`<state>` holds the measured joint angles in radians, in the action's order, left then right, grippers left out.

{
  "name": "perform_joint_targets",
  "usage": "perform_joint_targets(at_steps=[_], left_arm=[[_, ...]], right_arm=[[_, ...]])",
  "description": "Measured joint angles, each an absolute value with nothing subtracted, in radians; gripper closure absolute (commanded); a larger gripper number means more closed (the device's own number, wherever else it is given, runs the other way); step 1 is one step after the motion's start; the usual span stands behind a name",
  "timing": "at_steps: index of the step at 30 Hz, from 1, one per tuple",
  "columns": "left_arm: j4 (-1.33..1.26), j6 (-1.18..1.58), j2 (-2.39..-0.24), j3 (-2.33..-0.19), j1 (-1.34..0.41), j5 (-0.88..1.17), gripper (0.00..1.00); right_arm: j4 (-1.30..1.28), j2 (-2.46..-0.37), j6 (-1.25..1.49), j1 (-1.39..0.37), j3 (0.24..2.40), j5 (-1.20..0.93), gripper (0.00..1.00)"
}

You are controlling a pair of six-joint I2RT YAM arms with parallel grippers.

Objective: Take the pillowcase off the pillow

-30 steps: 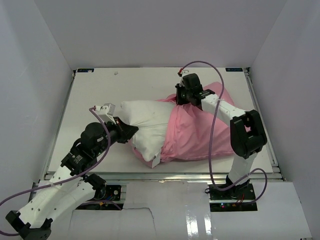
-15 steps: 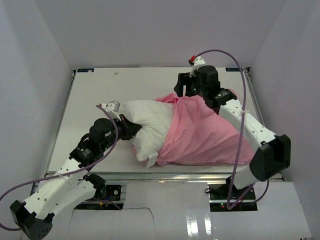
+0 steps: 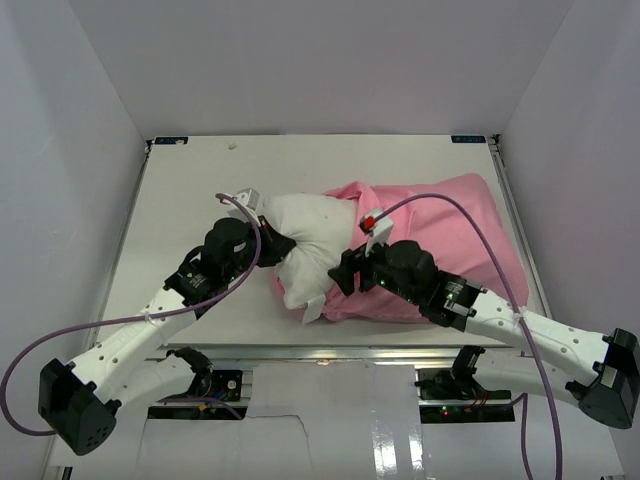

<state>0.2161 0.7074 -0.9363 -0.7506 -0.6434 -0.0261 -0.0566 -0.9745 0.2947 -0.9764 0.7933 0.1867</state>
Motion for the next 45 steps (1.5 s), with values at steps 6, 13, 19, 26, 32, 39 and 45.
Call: perform_joint_targets(at_steps=[6,13,19,26,32,39,45], left_arm=[[0.230,0.704,-1.004,-0.809,-0.644,-0.045,1.00],[0.247,0.703,-1.012,-0.830,-0.644,-0.086,1.00],[0.258,0.708,-1.031,-0.830,-0.644,-0.121,1.00],[0.256,0.719,-1.031,-0.830,-0.644,-0.139,1.00],[0.256,0.723,-1.031,-0.830,-0.644,-0.142,1.00],[0.256,0.723,-1.031,-0.830,-0.644,-0.141,1.00],[0.284,0.719,-1.041,-0.848,-0.644,-0.142,1.00]], right_arm=[[-0.068,-0.972,0.324,-1.143,0.720,0.386,0.26],[-0.133,-1.025,0.373,-1.246,0.780,0.578,0.27],[-0.176,-1.053,0.414,-1.325,0.783,0.678,0.28],[-0.192,-1.054,0.423,-1.405,0.830,0.725,0.28],[-0.261,-1.094,0.508,-1.454,0.860,0.780,0.30],[-0.312,-1.154,0.593,-1.461,0.839,0.832,0.39],[-0.299,-1.161,0.622,-1.457,0.801,0.924,0.56]])
